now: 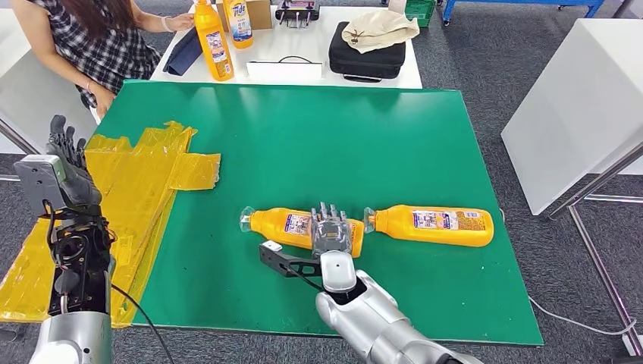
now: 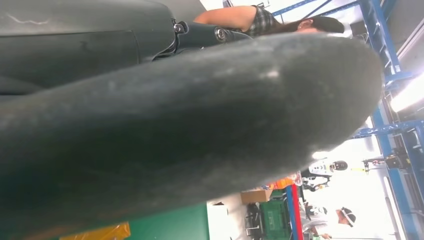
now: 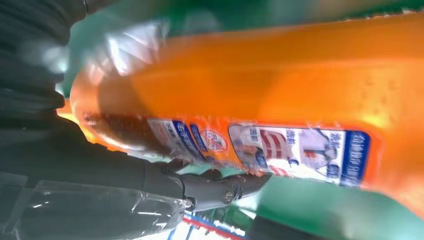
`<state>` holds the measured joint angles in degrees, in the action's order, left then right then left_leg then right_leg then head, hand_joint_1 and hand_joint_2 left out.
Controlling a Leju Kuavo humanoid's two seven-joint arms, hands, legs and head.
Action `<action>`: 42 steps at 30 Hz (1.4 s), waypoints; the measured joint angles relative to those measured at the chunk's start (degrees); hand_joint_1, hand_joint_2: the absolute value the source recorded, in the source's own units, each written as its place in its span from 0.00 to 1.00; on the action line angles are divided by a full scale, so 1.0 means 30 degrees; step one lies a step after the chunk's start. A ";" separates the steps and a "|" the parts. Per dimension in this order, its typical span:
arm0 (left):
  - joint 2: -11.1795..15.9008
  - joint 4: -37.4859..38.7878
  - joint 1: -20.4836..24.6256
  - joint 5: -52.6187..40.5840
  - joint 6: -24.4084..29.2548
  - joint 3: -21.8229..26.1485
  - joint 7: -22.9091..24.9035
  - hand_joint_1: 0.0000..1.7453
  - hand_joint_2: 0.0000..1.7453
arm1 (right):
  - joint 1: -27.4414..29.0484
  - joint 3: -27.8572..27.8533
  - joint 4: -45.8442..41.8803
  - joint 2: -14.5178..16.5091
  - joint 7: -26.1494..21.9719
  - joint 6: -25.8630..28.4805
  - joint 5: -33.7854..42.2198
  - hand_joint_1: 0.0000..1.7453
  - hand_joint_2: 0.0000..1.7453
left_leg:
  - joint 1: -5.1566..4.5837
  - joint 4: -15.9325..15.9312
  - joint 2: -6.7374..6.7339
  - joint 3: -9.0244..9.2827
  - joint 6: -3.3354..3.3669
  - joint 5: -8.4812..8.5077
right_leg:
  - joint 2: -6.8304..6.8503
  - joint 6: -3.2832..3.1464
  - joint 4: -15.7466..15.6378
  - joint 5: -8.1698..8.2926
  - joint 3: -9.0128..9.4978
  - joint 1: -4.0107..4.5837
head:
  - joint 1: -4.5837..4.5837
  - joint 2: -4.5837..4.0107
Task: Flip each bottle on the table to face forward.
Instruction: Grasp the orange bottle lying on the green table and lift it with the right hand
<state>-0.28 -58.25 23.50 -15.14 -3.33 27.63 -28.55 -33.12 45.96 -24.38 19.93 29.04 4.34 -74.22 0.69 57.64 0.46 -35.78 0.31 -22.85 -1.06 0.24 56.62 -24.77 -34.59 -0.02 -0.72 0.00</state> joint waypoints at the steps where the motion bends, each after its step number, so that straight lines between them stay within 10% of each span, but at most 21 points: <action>1: 0.0075 0.0089 0.0008 0.0084 0.0004 -0.0058 -0.0035 0.00 0.00 | 0.0011 -0.0270 0.0069 0.0004 -0.0111 -0.0215 -0.0027 0.00 1.00 | 0.0000 0.0000 0.0000 0.0002 0.0000 0.0000 | 0.0000 0.0000 0.0000 0.0000 0.0002 0.0000 | 0.0000 0.0000; 3: 0.0202 0.0239 0.0022 0.0220 0.0022 -0.0189 -0.0066 0.00 0.00 | 0.0009 -0.0733 0.0224 0.0022 -0.0251 -0.0569 -0.0076 0.00 1.00 | 0.0000 -0.0001 -0.0003 0.0010 0.0000 -0.0001 | -0.0001 -0.0001 -0.0001 0.0000 0.0009 0.0000 | -0.0002 -0.0002; 7: 0.0381 0.0450 0.0053 0.0517 0.0087 -0.0441 -0.0067 0.00 0.00 | -0.0047 -0.1510 0.0597 0.0098 -0.0782 -0.1424 0.0093 0.97 1.00 | 0.0001 -0.0002 -0.0007 0.0060 0.0000 -0.0002 | -0.0001 -0.0002 -0.0005 -0.0001 0.0054 0.0001 | -0.0002 0.0000; 8: 0.0421 0.0513 0.0096 0.0586 0.0089 -0.0526 -0.0066 0.00 0.00 | -0.0103 -0.1717 0.0703 0.0118 -0.1026 -0.1785 0.0213 0.99 1.00 | 0.0001 -0.0003 -0.0008 0.0082 0.0000 -0.0002 | 0.0000 -0.0004 -0.0007 -0.0002 0.0072 0.0002 | -0.0002 0.0000; 31: 0.1002 0.2472 0.1379 0.1386 0.0492 -0.2124 -0.0357 0.00 0.00 | -0.0451 -0.3661 0.1339 0.0129 -0.2696 -0.3356 0.1183 1.00 1.00 | 0.0000 -0.0008 -0.0018 0.0269 0.0000 -0.0002 | 0.0001 -0.0008 -0.0013 -0.0003 0.0256 0.0001 | 0.0000 0.0000; 35: 0.1005 0.3027 0.1743 0.1507 0.0494 -0.2417 -0.0490 0.00 1.00 | -0.0529 -0.4370 0.1341 0.0122 -0.3554 -0.2670 0.2591 1.00 1.00 | -0.0001 -0.0008 -0.0009 0.0271 0.0000 -0.0002 | 0.0003 -0.0007 -0.0013 -0.0001 0.0273 0.0001 | 0.0000 0.0000; 42: 0.0976 0.3379 0.1162 0.5793 -0.5071 -0.2720 0.1051 0.00 1.00 | 0.2087 -0.6646 -0.4588 -0.0444 -0.7090 0.8558 0.3357 1.00 1.00 | -0.0005 0.0006 -0.0001 0.0102 0.0001 0.0060 | 0.0012 -0.0015 -0.0010 0.0071 0.0102 -0.0002 | -0.0004 0.0000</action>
<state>2.64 -48.12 26.99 2.24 -18.54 19.47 -25.40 -26.86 26.02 -38.15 18.60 7.77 30.01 -64.15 0.68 57.66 0.45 -35.47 0.31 -22.67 -1.02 0.19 56.59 -24.55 -34.28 -0.03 -0.73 0.00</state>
